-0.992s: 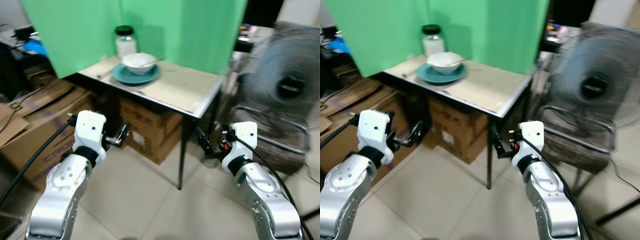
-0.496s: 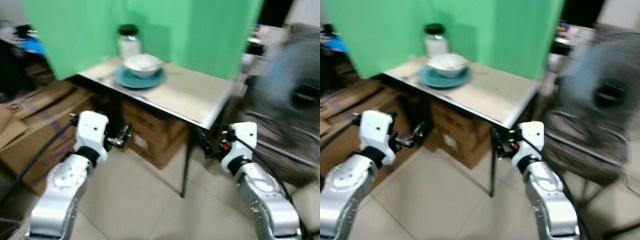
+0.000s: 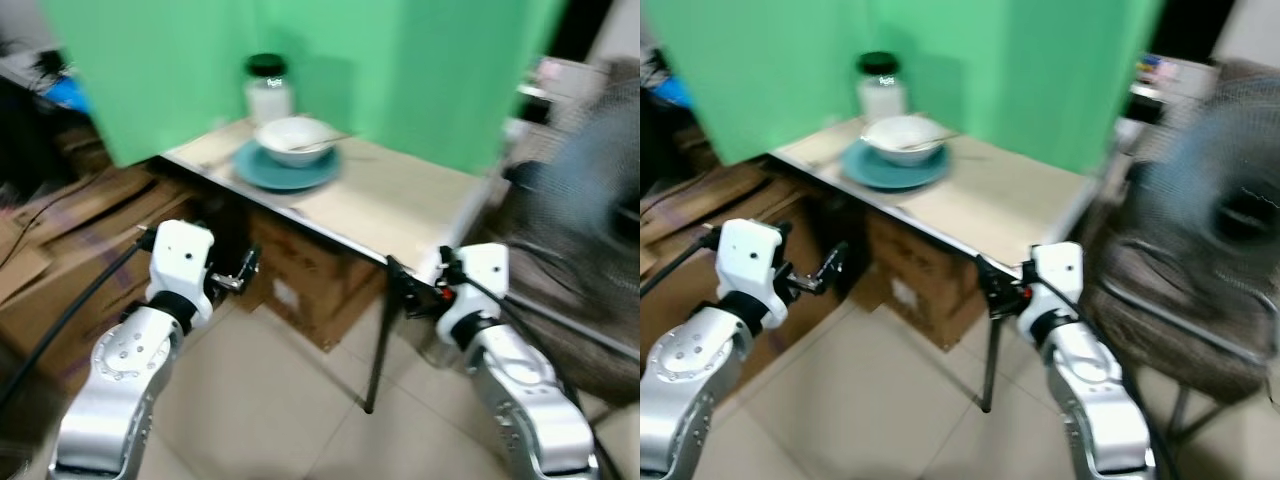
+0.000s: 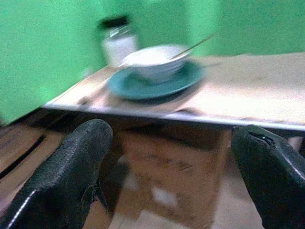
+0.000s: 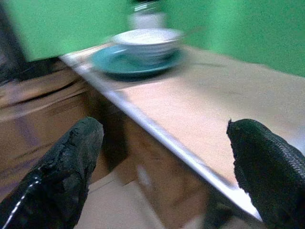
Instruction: Setting the table
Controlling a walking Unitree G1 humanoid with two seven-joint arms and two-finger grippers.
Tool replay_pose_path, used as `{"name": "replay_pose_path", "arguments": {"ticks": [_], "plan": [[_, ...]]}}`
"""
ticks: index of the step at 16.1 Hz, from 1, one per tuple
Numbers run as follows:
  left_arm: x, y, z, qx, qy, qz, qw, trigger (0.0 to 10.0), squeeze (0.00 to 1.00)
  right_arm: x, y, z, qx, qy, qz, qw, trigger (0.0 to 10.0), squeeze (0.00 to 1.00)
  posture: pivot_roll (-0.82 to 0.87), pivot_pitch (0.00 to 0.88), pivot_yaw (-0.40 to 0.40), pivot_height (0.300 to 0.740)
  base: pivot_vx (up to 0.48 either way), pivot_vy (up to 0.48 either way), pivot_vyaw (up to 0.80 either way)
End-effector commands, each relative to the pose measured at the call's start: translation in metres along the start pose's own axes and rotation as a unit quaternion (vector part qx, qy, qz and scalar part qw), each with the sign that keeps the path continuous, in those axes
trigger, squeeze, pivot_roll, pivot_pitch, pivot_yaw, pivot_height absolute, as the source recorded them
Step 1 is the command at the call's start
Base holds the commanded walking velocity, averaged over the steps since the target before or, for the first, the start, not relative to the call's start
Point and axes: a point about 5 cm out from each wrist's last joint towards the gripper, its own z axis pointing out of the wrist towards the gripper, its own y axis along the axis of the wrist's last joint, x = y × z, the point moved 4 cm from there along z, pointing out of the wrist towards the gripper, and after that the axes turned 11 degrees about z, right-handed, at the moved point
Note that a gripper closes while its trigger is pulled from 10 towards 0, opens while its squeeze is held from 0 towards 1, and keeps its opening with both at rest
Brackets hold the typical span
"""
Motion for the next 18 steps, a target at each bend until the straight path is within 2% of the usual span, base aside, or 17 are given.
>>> {"name": "replay_pose_path", "arguments": {"ticks": [1, 3, 4, 7, 11, 18], "plan": [[0.0027, 0.0017, -0.001, -0.002, 0.003, 0.003, 1.0, 10.0, 0.62, 0.0021, 0.0047, 0.0022, -0.007, 0.007, -0.004, 1.0, 10.0, 0.0, 0.16, 0.0, 0.002, 0.74, 0.319, 0.0, 0.8], [0.0043, 0.0013, -0.0015, -0.002, 0.004, 0.003, 1.0, 10.0, 0.62, 0.0028, 0.0054, 0.0029, -0.008, 0.009, 0.001, 1.0, 10.0, 0.0, 0.16, 0.0, 0.001, 0.74, 0.315, 0.0, 0.8], [0.0049, 0.0017, -0.0005, -0.002, 0.005, 0.005, 1.0, 10.0, 0.62, 0.0018, 0.0072, 0.0046, -0.015, 0.003, 0.028, 1.0, 10.0, 0.0, 0.17, 0.0, 0.002, 0.74, 0.315, 0.0, 0.0], [0.005, 0.0024, -0.0002, -0.003, 0.003, 0.008, 1.0, 10.0, 0.62, 0.0012, 0.0071, 0.006, -0.017, -0.002, 0.058, 0.998, 10.0, 0.0, 0.17, 0.0, 0.001, 0.74, 0.317, 0.0, 0.0], [0.0049, 0.0038, 0.0012, -0.006, 0.001, 0.01, 1.0, 10.0, 0.62, -0.0013, 0.0085, 0.0056, -0.02, -0.005, 0.074, 0.997, 10.0, 0.0, 0.17, 0.0, 0.005, 0.74, 0.317, 0.0, 0.0], [0.0058, 0.005, 0.0016, -0.009, 0.001, 0.008, 1.0, 10.0, 0.62, 0.004, 0.008, 0.0077, -0.013, 0.007, 0.051, 0.999, 10.0, 0.0, 0.17, 0.0, 0.001, 0.74, 0.315, 0.0, 0.0]]}}
